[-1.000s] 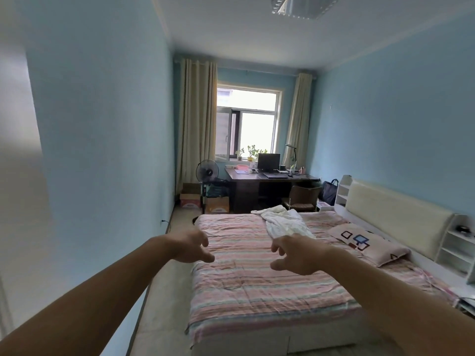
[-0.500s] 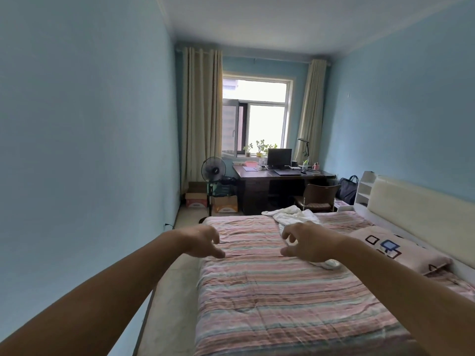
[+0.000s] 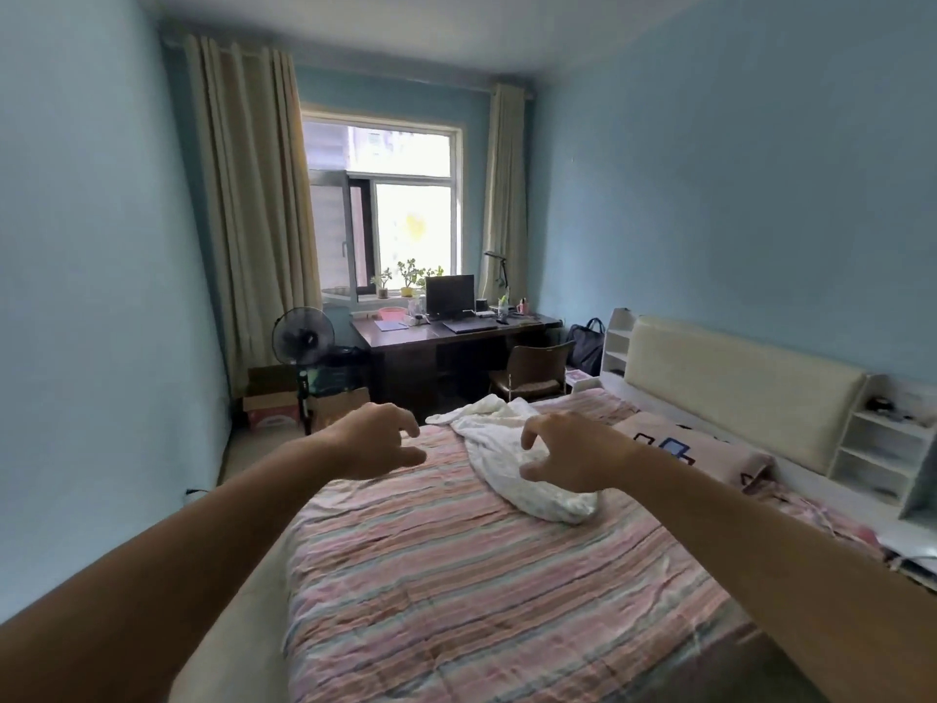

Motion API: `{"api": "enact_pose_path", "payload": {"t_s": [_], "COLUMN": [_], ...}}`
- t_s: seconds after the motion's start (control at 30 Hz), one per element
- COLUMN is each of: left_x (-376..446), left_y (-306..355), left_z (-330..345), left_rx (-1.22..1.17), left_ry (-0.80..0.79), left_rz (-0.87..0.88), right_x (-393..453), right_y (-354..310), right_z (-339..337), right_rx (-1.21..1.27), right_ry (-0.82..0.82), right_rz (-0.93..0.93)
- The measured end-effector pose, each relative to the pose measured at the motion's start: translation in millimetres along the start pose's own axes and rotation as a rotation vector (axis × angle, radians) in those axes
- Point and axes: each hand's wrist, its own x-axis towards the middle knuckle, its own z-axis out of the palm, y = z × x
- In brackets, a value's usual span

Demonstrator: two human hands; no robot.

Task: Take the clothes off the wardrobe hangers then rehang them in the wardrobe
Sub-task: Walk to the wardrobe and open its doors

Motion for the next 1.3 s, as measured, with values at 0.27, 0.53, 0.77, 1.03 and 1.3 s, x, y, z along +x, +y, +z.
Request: {"api": "enact_pose_path", "payload": {"t_s": [0.27, 0.53, 0.77, 1.03, 1.3], "left_x": [179.0, 312.8, 387.2, 464.0, 535.7], "left_y": [37.7, 117.5, 206.4, 346.0, 492.7], "left_z": [16.8, 56.4, 89.8, 156.3, 192.7], "left_rx": [0.12, 0.058, -0.022, -0.065, -0.033], "left_ry": [-0.05, -0.114, -0.086, -0.226, -0.254], "left_rz": [0.339, 0.594, 0.818, 0.898, 0.962], "right_x": [58.6, 64.9, 43.0, -1.1, -28.4], "right_y": [90.8, 175.3, 254.8, 384.2, 535.7], "right_z": [-8.1, -17.8, -28.8, -38.2, -66.0], "right_rx": [0.033, 0.023, 0.031, 0.006, 0.011], "right_ry": [0.122, 0.12, 0.159, 0.156, 0.165], "right_rz": [0.253, 0.584, 0.765, 0.896, 0.953]}}
